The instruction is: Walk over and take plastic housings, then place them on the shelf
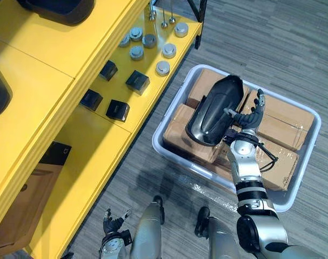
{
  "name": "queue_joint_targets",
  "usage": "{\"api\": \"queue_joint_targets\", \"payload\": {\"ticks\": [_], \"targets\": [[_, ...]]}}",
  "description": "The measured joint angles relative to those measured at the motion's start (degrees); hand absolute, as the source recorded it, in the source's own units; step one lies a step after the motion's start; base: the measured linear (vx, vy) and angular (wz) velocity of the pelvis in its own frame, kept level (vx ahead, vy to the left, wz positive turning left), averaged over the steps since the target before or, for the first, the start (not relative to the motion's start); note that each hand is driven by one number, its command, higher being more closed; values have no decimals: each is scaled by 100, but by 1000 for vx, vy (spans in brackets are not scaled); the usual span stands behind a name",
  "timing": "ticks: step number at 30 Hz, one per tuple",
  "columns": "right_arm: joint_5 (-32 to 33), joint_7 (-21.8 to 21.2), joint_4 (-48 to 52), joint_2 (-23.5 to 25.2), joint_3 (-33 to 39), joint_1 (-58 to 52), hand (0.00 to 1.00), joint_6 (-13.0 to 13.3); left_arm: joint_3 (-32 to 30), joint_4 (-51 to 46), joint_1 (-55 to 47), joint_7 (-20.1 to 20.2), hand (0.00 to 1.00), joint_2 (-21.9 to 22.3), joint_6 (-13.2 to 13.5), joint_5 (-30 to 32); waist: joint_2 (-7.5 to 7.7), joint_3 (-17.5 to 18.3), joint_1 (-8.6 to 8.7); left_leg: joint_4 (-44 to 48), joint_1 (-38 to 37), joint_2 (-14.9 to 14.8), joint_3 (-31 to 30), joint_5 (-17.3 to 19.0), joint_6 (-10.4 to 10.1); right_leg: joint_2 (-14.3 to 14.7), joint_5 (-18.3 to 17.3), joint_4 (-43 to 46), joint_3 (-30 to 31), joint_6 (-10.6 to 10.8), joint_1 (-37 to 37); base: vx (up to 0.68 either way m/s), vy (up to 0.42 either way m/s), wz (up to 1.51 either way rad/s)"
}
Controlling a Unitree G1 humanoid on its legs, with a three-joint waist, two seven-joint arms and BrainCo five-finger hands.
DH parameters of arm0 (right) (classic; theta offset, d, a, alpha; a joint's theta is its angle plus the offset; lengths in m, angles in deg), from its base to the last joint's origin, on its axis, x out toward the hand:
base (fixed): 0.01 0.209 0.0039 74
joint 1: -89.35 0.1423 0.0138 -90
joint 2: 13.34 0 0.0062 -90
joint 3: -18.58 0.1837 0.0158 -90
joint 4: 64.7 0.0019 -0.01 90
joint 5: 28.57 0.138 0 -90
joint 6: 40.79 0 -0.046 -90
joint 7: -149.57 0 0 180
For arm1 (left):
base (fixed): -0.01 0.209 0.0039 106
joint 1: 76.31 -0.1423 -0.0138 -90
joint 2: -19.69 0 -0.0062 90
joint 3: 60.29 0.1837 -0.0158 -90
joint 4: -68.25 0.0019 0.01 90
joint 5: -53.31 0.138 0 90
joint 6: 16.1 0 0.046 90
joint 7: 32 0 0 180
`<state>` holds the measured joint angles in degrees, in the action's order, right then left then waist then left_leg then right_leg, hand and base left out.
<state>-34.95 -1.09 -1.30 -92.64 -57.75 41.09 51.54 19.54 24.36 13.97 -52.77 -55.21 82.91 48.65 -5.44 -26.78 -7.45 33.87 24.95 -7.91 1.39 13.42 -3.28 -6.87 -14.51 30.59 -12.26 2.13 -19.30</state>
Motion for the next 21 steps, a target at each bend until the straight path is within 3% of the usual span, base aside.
{"api": "queue_joint_targets", "payload": {"ticks": [8,9,14,15,17,21], "targets": [[7,161,-649,-418,433,766,0,-174,218,14,50,0,0,-28,99,-93,-61,-30,-68,-477,220,149,-88,-429,2,-103,222,-244,-157,-35,-253,-57,-7,12],[153,229,-1701,-802,772,1491,0,-290,377,242,230,0,0,-21,164,-324,-181,-62,-140,-866,324,157,-149,-678,-3,-37,548,-733,-282,-34,-273,-20,-4,14],[163,186,-2354,-1110,821,1940,0,-347,522,256,359,11,0,-5,200,-417,-242,-76,-225,-1053,376,203,-143,-812,34,-35,797,-1038,-302,3,-271,-25,24,3],[395,50,-2698,-1301,814,2158,100,-363,596,264,405,51,0,-3,208,-446,-266,-75,-259,-1115,406,218,-153,-865,48,-34,876,-1149,-327,6,-270,-51,30,8],[588,-122,-2893,-1570,775,2363,100,-385,717,295,486,110,0,7,207,-538,-299,-66,-266,-1264,467,279,-231,-1000,55,-54,990,-1320,-429,18,-268,-50,21,18],[621,-483,-3426,-1658,397,2779,100,-458,721,585,695,119,0,-11,189,-543,-314,-67,-273,-1433,484,301,-213,-1160,62,-23,1197,-1594,-417,1,-258,-58,11,0]]}}
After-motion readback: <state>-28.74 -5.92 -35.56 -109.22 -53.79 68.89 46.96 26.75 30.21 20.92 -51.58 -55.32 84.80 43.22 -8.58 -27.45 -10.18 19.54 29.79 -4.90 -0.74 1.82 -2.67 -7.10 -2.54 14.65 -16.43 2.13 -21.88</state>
